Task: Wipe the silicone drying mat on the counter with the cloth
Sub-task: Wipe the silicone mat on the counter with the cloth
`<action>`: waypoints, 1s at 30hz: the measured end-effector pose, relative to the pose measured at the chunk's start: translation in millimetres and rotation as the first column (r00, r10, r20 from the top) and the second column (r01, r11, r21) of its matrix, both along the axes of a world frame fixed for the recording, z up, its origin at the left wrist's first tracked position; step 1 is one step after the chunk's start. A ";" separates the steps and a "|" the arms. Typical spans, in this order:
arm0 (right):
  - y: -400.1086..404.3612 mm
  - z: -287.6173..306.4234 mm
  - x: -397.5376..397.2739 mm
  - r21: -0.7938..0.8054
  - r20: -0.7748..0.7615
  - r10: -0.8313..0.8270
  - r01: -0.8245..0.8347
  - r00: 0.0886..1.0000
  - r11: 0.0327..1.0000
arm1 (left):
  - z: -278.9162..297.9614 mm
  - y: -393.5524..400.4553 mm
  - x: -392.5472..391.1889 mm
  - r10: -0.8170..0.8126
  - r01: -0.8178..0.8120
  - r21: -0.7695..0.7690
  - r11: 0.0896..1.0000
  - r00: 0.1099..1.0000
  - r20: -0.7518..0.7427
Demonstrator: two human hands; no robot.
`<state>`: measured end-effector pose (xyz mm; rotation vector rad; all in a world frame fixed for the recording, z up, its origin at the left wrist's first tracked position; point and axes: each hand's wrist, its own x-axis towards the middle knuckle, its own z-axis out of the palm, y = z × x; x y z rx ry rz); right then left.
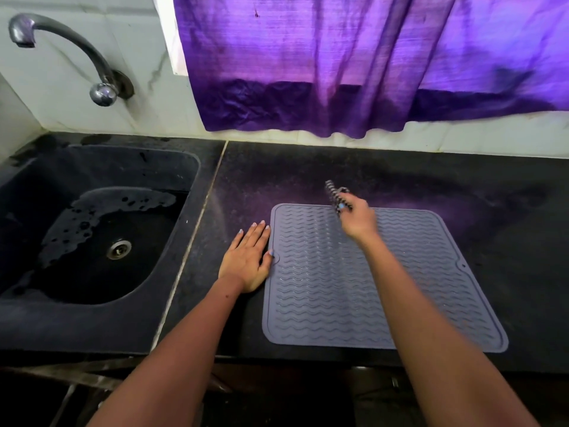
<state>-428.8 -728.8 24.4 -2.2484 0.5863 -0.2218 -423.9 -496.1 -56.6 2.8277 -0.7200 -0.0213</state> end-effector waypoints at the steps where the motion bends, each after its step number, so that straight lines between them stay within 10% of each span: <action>1: 7.5 -6.6 -3.8 -0.194 -0.078 0.098 -0.111 0.992 0.975 | -0.5 0.4 0.2 0.001 -0.001 -0.007 1.000 1.000 0.003; 5: 47.6 -50.7 -23.8 -0.549 -0.305 0.221 -0.361 0.926 0.754 | -0.7 -2.2 1.4 0.024 -0.024 -0.033 0.999 1.000 -0.009; 9: 34.3 -50.5 -24.0 -0.498 -0.226 0.273 -0.352 0.935 0.792 | -0.5 -4.4 1.3 0.052 -0.052 -0.022 0.998 0.999 -0.002; 13: -0.1 -21.7 -10.4 0.192 -0.113 0.216 -0.192 0.970 0.962 | -1.1 -3.6 1.1 0.045 -0.044 -0.009 0.999 0.999 0.012; 16: -30.0 4.6 -3.4 0.763 -0.088 -0.027 0.085 0.996 0.641 | -1.6 -3.4 1.5 0.046 -0.046 -0.030 0.999 0.999 0.013; 18: -35.1 13.8 -4.7 0.552 -0.041 -0.156 0.152 0.987 0.820 | -2.0 -2.6 1.7 0.049 -0.048 -0.049 0.998 0.999 0.017; 20: -27.0 12.7 -13.3 -0.032 -0.002 -0.147 0.147 0.989 0.989 | -3.1 -2.0 2.1 0.050 -0.049 -0.067 0.997 0.999 0.018; 26: 10.8 -47.9 -23.7 -0.606 -0.253 0.101 -0.239 0.962 0.759 | -4.4 -2.4 3.1 0.051 -0.048 -0.081 0.996 0.998 0.027; 30: 1.1 -46.5 -22.0 -0.588 -0.190 0.130 -0.219 0.973 0.778 | -4.4 -3.0 2.5 0.055 -0.053 -0.074 0.996 0.998 0.021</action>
